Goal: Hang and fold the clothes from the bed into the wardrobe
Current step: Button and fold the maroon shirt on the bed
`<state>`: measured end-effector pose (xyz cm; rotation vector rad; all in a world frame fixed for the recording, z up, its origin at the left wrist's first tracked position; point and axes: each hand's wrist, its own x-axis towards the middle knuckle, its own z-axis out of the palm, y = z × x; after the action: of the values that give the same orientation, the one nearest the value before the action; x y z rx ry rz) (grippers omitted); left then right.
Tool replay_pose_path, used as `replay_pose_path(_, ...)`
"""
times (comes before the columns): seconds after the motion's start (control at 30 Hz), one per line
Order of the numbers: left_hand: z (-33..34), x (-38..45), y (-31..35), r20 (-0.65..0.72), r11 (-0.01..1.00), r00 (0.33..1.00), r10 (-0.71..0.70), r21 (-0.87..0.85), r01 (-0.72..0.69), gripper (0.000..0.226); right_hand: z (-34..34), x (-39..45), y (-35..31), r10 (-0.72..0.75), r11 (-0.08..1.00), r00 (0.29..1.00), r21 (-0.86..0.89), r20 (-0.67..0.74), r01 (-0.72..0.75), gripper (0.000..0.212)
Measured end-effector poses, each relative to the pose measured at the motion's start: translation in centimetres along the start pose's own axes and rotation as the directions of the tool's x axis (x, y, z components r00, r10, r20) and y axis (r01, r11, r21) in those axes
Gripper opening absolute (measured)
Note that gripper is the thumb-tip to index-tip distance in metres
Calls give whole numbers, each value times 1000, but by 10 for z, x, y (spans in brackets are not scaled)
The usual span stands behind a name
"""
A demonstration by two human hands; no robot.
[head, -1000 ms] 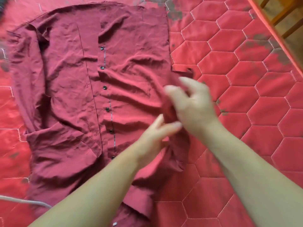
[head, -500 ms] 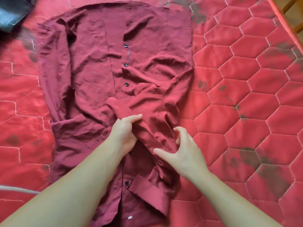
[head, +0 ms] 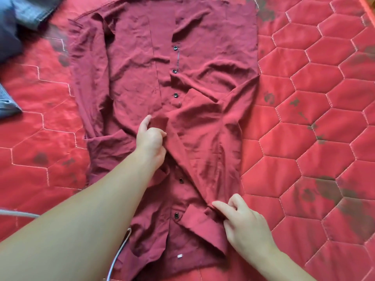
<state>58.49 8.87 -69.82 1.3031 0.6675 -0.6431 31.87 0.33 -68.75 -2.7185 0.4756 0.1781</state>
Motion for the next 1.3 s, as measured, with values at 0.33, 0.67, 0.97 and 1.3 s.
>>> replay_pose_path(0.33,-110,-63,-34,709,-346,633,311,705,-619,67,5,-21,-7,-168,970,979,-157,116,185,55)
replay_pose_path(0.67,-204,-137,-73,756,-366,621,207,649,-667,62,10,-51,-27,-220,906,962,-332,160,262,90)
replay_pose_path(0.97,-236,-149,-107,656,-275,742,134,744,-609,57,22,-49,-23,-198,979,980,-42,22,199,25)
replay_pose_path(1.3,-249,-173,-99,716,-470,698,-14,611,-637,35,-3,-87,-46,-73,864,837,-385,543,325,76)
